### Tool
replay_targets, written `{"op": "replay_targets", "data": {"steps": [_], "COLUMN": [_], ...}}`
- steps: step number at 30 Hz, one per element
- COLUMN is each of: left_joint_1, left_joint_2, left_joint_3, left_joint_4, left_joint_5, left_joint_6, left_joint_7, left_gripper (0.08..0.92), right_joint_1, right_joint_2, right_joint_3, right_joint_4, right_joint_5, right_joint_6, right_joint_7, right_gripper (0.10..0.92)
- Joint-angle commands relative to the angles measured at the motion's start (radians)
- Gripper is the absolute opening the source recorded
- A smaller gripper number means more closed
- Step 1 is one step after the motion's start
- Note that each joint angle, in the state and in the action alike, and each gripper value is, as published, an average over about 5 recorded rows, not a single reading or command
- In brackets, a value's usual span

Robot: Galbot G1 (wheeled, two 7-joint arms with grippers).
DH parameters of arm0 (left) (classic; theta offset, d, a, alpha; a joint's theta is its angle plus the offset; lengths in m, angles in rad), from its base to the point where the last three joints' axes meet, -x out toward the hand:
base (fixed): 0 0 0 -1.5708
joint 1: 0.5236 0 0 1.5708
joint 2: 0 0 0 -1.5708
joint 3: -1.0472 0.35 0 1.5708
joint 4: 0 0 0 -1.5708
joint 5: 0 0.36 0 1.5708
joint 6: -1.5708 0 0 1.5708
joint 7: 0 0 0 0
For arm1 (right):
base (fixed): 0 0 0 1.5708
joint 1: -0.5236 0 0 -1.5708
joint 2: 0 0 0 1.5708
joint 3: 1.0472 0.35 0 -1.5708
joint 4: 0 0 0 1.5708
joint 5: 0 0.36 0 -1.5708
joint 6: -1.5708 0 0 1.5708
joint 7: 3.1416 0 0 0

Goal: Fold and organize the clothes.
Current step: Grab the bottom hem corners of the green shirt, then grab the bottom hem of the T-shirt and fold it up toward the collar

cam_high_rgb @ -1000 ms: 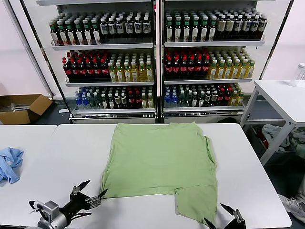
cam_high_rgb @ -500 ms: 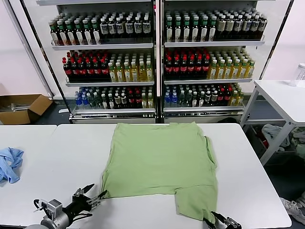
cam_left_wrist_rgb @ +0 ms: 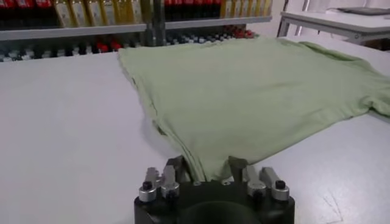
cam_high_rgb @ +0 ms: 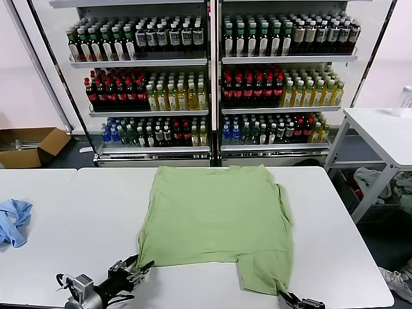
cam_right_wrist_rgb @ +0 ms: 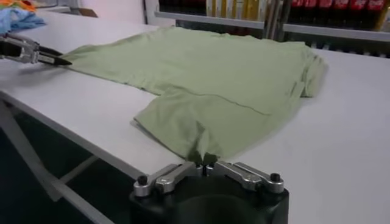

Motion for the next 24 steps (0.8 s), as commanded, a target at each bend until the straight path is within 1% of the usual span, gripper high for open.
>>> {"op": "replay_targets", "data": {"steps": [1, 7, 10, 15, 24], "left_joint_1": [0.002, 0.002, 0.004, 0.030, 0.167], "left_joint_2": [-0.009, -0.019, -0.028, -0.042, -0.066], "left_joint_3": [0.009, 0.001, -0.008, -0.046, -0.137], "left_joint_4": [-0.002, -0.019, -0.036, -0.085, -0.176], "left_joint_5": [-0.005, -0.023, -0.028, -0.045, -0.058], "left_joint_6": [0.002, -0.011, -0.019, -0.027, -0.047], "left_joint_7": [-0.002, -0.007, -0.009, -0.007, 0.010], "left_gripper": [0.353, 0.181, 0.118, 0.095, 0.094], "right_joint_1": [0.009, 0.028, 0.030, 0.016, -0.060], "right_joint_2": [0.004, 0.015, 0.015, 0.018, 0.029], "right_joint_3": [-0.009, -0.022, -0.023, -0.015, 0.017], "right_joint_4": [0.000, 0.007, 0.006, 0.012, 0.039], "right_joint_5": [0.062, 0.183, 0.222, 0.279, 0.343], "right_joint_6": [0.042, 0.092, 0.110, 0.130, 0.173], "right_joint_7": [0.001, -0.005, -0.019, -0.052, -0.095], "right_gripper": [0.109, 0.109, 0.109, 0.109, 0.109]}}
